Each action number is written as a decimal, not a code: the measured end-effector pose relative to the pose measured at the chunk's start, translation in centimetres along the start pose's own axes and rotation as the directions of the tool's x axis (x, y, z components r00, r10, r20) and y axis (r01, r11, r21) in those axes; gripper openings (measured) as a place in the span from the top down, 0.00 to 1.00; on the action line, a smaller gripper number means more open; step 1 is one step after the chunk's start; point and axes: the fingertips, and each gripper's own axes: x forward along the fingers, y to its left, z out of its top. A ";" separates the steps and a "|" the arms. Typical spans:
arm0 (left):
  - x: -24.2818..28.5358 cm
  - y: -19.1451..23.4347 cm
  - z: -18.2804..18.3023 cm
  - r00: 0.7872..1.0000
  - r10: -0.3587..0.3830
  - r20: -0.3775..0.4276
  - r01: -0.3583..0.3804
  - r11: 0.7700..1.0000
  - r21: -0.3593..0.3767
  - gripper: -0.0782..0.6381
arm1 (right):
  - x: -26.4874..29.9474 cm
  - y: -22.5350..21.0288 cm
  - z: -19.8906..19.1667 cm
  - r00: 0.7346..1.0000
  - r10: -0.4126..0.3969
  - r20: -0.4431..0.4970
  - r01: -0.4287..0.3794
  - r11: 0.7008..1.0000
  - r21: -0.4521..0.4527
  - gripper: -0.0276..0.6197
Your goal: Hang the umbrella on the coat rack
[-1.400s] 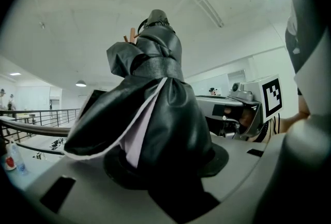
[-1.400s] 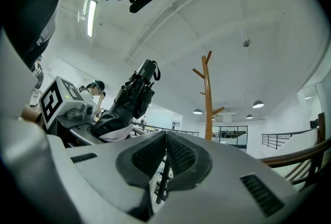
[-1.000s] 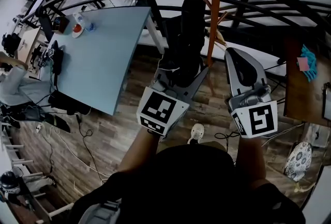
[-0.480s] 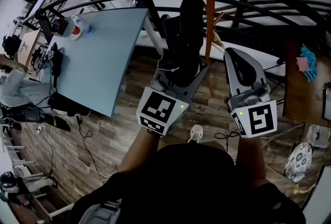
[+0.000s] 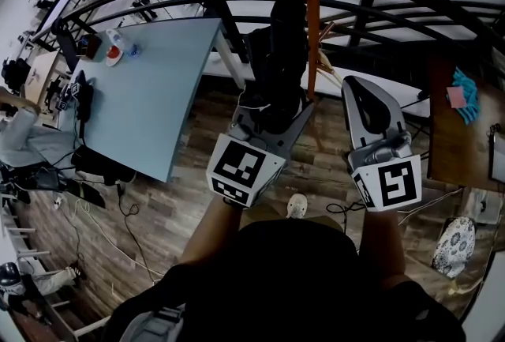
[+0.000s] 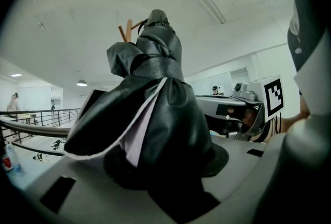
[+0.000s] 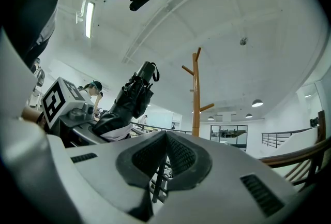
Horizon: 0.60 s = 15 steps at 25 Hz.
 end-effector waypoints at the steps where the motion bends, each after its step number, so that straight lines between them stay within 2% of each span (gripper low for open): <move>1: 0.0 0.0 0.0 1.000 0.000 0.001 0.000 1.000 0.000 0.60 | -0.1 -0.1 0.1 1.000 -0.001 0.000 0.001 1.000 0.000 0.91; 15: 0.2 -0.4 0.1 1.000 -0.022 0.001 0.022 1.000 0.000 0.60 | -0.6 -0.2 0.2 1.000 -0.015 0.005 0.015 1.000 -0.003 0.91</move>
